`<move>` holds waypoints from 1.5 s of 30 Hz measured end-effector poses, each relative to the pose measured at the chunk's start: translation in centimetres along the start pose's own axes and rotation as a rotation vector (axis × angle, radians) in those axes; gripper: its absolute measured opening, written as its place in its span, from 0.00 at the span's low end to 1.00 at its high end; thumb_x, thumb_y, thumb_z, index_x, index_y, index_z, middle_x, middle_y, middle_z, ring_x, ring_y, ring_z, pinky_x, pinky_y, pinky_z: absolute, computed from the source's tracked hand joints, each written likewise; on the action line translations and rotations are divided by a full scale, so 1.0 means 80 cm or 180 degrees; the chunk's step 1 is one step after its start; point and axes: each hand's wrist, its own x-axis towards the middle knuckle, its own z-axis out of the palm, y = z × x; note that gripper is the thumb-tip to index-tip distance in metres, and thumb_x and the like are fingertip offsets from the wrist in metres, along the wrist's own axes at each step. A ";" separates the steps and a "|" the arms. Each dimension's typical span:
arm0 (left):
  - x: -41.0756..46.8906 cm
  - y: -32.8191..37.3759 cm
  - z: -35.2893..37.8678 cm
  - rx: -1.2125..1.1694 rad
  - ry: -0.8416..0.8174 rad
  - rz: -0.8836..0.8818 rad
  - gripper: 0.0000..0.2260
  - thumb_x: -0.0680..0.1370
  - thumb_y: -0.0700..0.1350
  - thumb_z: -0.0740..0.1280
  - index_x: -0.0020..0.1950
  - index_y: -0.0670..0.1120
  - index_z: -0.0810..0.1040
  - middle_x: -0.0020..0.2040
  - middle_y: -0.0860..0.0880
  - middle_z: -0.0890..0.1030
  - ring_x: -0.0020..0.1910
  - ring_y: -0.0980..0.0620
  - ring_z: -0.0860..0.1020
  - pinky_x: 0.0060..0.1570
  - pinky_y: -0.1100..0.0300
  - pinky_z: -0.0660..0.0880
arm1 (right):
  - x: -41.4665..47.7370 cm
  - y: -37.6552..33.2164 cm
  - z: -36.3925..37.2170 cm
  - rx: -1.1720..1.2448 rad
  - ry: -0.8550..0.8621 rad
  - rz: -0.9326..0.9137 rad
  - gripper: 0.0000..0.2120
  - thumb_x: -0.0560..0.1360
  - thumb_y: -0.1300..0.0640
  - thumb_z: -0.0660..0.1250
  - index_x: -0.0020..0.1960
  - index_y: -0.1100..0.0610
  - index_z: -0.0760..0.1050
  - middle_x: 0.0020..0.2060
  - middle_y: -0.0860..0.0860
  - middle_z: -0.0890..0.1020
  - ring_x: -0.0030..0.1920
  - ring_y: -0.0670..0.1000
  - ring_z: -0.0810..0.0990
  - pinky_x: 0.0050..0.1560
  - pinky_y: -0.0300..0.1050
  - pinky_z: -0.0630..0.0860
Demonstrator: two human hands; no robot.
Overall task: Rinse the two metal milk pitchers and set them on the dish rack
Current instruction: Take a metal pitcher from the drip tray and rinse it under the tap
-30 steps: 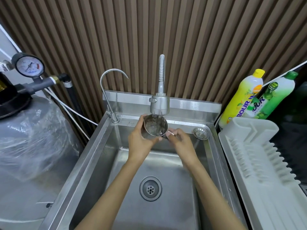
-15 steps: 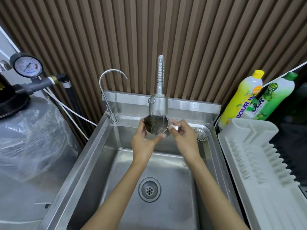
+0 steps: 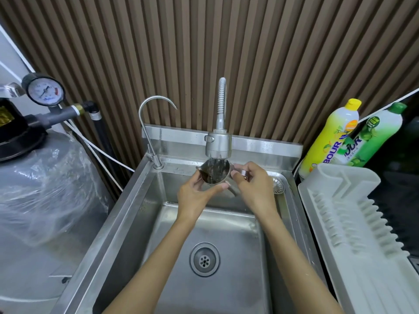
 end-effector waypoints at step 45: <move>0.025 -0.019 0.096 0.0412 -0.1319 -0.0328 0.26 0.67 0.48 0.74 0.61 0.44 0.70 0.58 0.46 0.78 0.54 0.52 0.77 0.53 0.64 0.73 | -0.004 0.093 -0.091 0.0195 -0.0393 0.0780 0.38 0.68 0.44 0.71 0.72 0.52 0.58 0.62 0.47 0.71 0.65 0.48 0.70 0.61 0.39 0.68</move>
